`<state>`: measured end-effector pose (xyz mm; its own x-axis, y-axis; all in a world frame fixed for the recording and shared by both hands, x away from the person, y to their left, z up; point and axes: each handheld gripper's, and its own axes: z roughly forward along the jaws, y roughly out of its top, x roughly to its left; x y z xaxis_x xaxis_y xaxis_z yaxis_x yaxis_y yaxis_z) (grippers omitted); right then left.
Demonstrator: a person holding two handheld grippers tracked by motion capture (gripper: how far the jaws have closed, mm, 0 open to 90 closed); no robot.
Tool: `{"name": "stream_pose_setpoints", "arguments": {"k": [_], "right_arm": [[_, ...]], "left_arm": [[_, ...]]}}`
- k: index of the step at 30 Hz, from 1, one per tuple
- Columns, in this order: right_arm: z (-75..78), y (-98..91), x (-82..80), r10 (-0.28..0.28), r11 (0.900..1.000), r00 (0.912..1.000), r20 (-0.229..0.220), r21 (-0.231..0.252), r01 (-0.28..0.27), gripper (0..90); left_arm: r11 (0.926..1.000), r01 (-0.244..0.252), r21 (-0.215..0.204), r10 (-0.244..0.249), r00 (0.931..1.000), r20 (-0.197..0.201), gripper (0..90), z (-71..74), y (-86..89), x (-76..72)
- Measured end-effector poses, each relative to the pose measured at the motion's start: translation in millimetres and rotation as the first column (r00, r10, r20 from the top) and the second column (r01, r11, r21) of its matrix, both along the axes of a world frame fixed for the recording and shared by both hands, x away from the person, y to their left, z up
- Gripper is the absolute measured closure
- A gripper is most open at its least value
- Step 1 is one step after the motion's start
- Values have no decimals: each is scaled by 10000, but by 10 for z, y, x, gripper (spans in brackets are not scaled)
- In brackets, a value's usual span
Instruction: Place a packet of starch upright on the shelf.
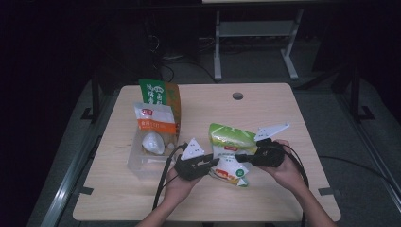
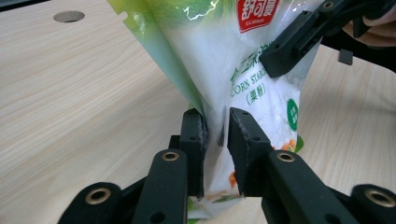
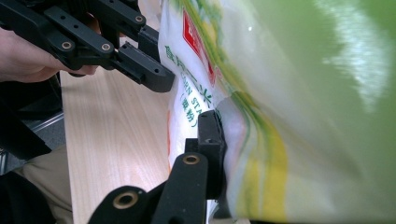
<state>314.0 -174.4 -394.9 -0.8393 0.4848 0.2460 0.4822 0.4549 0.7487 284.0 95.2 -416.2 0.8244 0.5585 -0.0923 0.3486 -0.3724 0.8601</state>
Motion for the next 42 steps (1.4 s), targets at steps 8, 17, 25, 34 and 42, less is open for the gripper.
{"name": "stream_pose_setpoints", "arguments": {"k": [8,17,25,34,42], "right_arm": [[46,-7,-31,-21,9999,9999,103,156,19,892],[126,-37,-19,-128,9998,9995,305,131,124,895],[227,-41,16,-283,9996,9980,567,-24,284,896],[388,25,80,-151,9995,9957,916,-270,177,897],[515,126,156,12,9998,9939,1101,-190,9,897]], "left_arm": [[9999,-135,-38,134,9998,-117,694,-7,105,-27],[9998,-203,-22,203,9996,-195,653,-26,176,-68],[10000,-79,41,80,9998,-189,629,-27,204,-146],[10000,95,13,-95,9998,-190,598,-35,245,-271],[9995,309,107,-306,9993,-230,563,-95,246,-358]]}}
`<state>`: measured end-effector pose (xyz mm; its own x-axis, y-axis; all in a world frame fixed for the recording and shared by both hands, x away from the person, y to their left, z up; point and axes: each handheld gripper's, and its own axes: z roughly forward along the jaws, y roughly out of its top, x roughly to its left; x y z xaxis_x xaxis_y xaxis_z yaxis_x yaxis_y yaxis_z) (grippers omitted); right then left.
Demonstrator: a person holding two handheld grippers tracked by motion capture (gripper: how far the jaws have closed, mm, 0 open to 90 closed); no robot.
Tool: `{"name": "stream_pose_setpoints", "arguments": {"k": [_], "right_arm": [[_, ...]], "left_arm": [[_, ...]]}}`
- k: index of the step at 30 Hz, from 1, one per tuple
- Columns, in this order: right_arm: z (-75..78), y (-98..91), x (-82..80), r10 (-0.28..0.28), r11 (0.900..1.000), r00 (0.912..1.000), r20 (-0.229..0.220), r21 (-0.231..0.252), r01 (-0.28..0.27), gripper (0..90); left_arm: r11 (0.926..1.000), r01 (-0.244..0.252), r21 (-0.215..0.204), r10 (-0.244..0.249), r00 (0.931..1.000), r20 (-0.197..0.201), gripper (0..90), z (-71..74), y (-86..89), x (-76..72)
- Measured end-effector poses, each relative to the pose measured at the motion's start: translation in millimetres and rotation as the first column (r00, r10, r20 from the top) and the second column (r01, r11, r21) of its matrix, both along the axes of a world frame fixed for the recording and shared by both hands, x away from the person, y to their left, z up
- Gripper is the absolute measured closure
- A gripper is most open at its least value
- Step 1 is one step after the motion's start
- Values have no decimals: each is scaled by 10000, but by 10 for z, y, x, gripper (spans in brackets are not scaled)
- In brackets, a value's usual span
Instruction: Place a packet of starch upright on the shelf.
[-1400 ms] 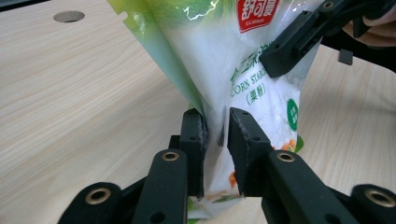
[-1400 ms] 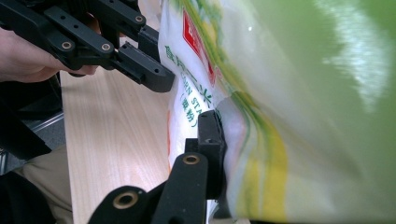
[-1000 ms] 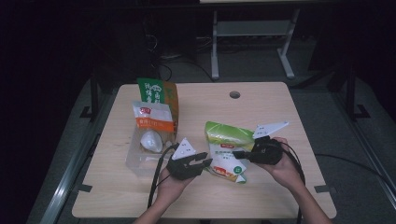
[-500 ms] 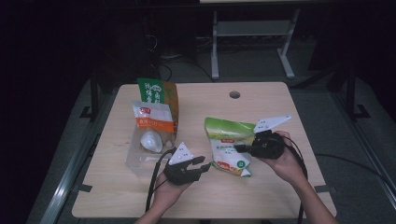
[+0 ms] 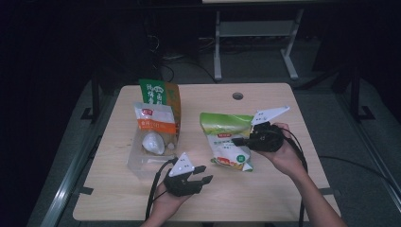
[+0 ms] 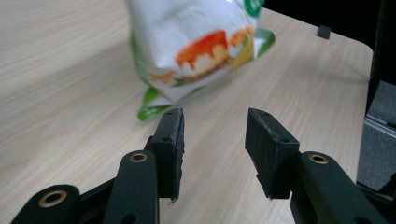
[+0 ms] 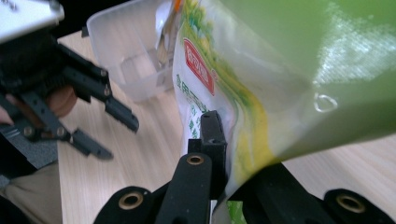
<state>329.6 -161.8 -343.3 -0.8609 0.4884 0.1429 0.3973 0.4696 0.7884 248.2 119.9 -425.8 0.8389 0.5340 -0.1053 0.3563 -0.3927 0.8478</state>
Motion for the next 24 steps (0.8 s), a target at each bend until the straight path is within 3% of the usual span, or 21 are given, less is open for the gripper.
{"name": "stream_pose_setpoints", "arguments": {"k": [12,24], "right_arm": [[248,261,143,414,9990,9987,307,126,-418,897],[381,585,243,986,9948,9938,506,208,-998,897]], "left_arm": [[9986,520,134,-523,9985,155,521,-5,-33,-95],[9970,742,217,-747,9969,242,515,-12,-1,-171]]}}
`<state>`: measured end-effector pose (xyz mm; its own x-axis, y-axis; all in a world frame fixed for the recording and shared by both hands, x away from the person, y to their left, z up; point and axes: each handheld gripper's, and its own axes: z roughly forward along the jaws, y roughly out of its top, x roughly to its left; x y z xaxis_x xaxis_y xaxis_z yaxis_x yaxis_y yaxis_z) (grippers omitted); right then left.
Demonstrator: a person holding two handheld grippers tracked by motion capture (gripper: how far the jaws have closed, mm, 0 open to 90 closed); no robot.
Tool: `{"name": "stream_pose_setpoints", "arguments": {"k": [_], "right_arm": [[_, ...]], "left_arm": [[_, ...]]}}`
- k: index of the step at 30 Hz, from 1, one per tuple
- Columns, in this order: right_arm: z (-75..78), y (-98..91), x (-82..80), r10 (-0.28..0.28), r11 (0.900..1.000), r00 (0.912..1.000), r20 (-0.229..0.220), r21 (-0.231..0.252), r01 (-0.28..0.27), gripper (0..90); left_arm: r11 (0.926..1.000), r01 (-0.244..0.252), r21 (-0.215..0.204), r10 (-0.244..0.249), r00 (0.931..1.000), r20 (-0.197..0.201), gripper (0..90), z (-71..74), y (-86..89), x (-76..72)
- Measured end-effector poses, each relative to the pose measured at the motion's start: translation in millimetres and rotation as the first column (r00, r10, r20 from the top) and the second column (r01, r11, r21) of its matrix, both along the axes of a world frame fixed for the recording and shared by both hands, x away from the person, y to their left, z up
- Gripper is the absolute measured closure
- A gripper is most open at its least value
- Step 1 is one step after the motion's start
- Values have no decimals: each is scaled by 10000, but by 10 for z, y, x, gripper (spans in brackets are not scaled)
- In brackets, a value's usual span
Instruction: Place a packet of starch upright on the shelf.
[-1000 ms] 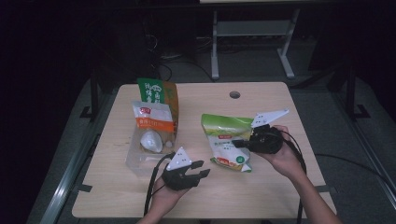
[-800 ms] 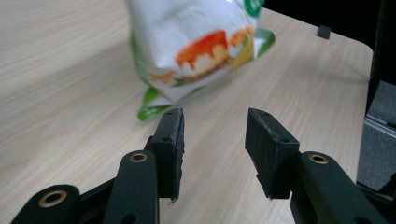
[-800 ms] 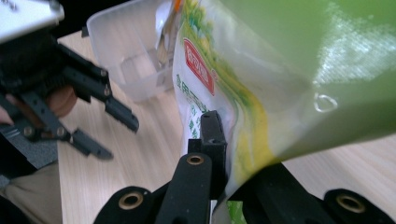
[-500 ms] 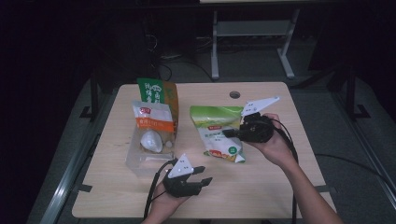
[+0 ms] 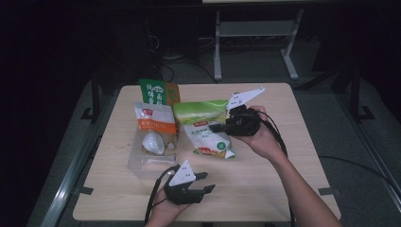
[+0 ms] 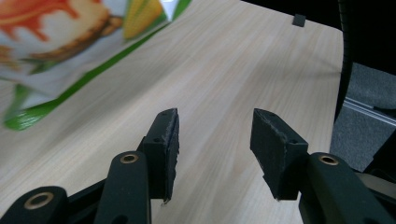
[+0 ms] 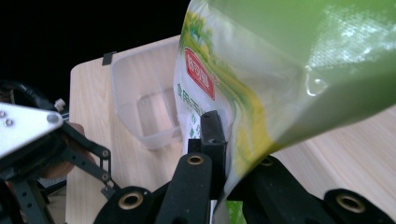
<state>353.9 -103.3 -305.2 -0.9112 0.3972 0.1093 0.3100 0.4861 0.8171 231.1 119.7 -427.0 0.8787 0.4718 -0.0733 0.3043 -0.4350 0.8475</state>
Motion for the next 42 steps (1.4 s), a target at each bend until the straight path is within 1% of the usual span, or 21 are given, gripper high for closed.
{"name": "stream_pose_setpoints", "arguments": {"k": [3,9,10,14,16,21,22,23,25,27,30,31,36,38,39,40,42], "right_arm": [[20,71,4,203,9998,9997,104,44,-203,897],[103,220,-15,410,9987,9991,105,285,-412,897],[127,262,-19,496,9983,9986,186,285,-501,897],[170,355,-27,589,9976,9982,147,355,-594,897],[185,400,-23,700,9970,9973,212,322,-707,897],[213,507,-20,832,9954,9963,214,454,-841,897],[215,521,-21,837,9952,9963,214,489,-847,897],[217,541,-17,875,9947,9959,232,515,-886,897],[215,602,-14,937,9941,9953,236,532,-948,897],[216,651,-15,996,9934,9947,245,547,-1008,897],[220,730,-12,1109,9919,9935,260,589,-1123,897],[224,761,-15,1143,9914,9932,234,621,-1156,897],[238,920,-20,1387,9881,9898,310,635,-1404,897],[239,982,-22,1412,9870,9897,224,739,-1425,897],[233,1012,-16,1448,9863,9892,250,767,-1463,897],[230,1043,-19,1471,9855,9890,145,834,-1478,897],[213,1106,-14,1516,9844,9884,93,886,-1519,897]], "left_arm": [[10000,25,32,-25,10000,52,514,-2,5,-16],[10000,-27,-87,28,10000,30,504,4,11,-50],[9999,-32,-104,33,10000,5,504,3,12,-54],[9999,-45,-117,45,10000,32,501,-2,17,-60],[9999,-30,-117,30,10000,40,500,-1,19,-63],[9999,-59,-83,60,10000,74,496,-2,40,-81],[9999,-75,-116,76,9999,68,495,-2,45,-86],[10000,-53,-26,53,9999,96,490,3,57,-92],[10000,-53,-69,54,9999,140,482,4,62,-101],[10000,1,7,-1,9997,232,480,8,74,-104],[10000,-16,-45,17,9998,188,479,1,81,-124],[9999,-48,-131,50,9998,190,479,-2,79,-131],[9998,-46,-171,49,9998,204,472,3,98,-148],[9998,-16,-209,20,9998,204,463,3,111,-156],[9998,-15,-208,19,9998,198,460,3,116,-160],[9998,-1,-183,5,9998,202,459,4,120,-161],[9998,-24,-213,28,9997,223,458,0,125,-170]]}}
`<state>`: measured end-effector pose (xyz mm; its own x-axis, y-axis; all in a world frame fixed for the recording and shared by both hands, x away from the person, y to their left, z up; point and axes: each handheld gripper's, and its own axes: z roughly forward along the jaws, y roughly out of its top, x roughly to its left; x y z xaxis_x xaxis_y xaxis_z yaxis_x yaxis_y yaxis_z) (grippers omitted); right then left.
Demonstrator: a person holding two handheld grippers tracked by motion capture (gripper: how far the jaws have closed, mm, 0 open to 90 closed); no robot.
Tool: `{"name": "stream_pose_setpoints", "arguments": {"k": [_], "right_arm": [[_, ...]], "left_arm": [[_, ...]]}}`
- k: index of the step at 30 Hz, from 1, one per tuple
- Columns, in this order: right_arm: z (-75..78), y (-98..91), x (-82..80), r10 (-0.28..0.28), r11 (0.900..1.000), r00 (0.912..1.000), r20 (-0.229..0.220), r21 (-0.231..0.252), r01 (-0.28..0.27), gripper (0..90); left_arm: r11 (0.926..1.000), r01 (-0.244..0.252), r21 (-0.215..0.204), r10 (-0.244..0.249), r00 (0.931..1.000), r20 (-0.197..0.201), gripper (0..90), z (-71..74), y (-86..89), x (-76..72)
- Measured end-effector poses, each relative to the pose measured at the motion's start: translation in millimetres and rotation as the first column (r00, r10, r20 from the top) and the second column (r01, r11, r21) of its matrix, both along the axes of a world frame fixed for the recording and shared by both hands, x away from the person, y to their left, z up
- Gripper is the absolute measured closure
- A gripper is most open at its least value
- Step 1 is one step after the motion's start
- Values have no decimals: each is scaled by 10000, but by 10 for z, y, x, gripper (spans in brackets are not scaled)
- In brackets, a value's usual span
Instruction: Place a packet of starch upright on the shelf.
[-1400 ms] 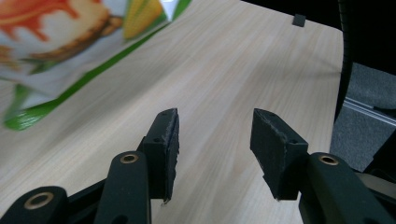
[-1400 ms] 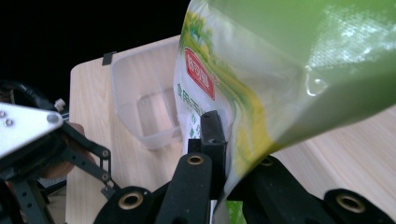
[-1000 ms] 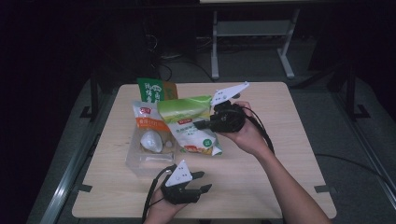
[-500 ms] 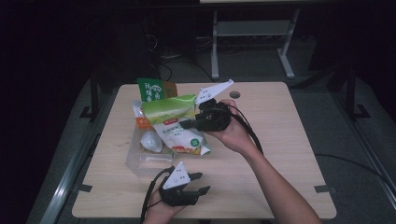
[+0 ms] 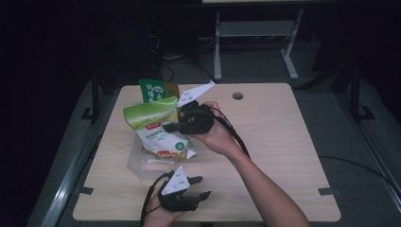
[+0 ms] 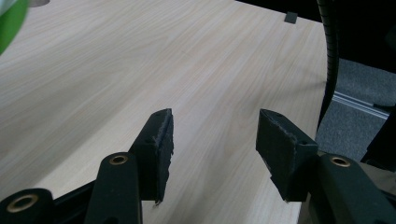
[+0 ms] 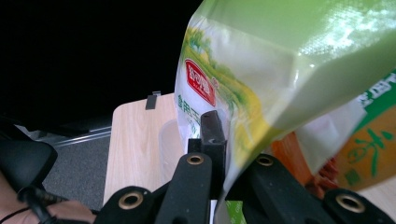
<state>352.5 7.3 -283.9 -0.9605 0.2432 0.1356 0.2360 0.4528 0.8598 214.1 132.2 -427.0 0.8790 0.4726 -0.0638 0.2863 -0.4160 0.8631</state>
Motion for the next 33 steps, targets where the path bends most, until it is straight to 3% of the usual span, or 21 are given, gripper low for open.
{"name": "stream_pose_setpoints", "arguments": {"k": [7,12,19,26,27,33], "right_arm": [[-76,203,28,243,9997,9997,3,-61,-243,897],[-107,316,39,314,9995,9992,-244,-39,-315,898],[-155,463,72,484,9987,9980,-397,-107,-489,897],[-226,603,119,586,9983,9968,-545,-20,-588,897],[-235,616,122,584,9983,9966,-579,-21,-586,897],[-319,720,117,706,9975,9943,-793,43,-705,897]], "left_arm": [[10000,14,71,-15,10000,6,457,2,74,-7],[9999,21,151,-21,10000,33,456,23,99,-22],[10000,-49,-83,49,10000,22,438,22,107,-50],[10000,-67,55,68,9999,-95,432,1,145,-55],[9999,20,168,-21,10000,68,432,5,153,-47],[9999,-79,-97,79,9999,-81,432,-3,137,-64]]}}
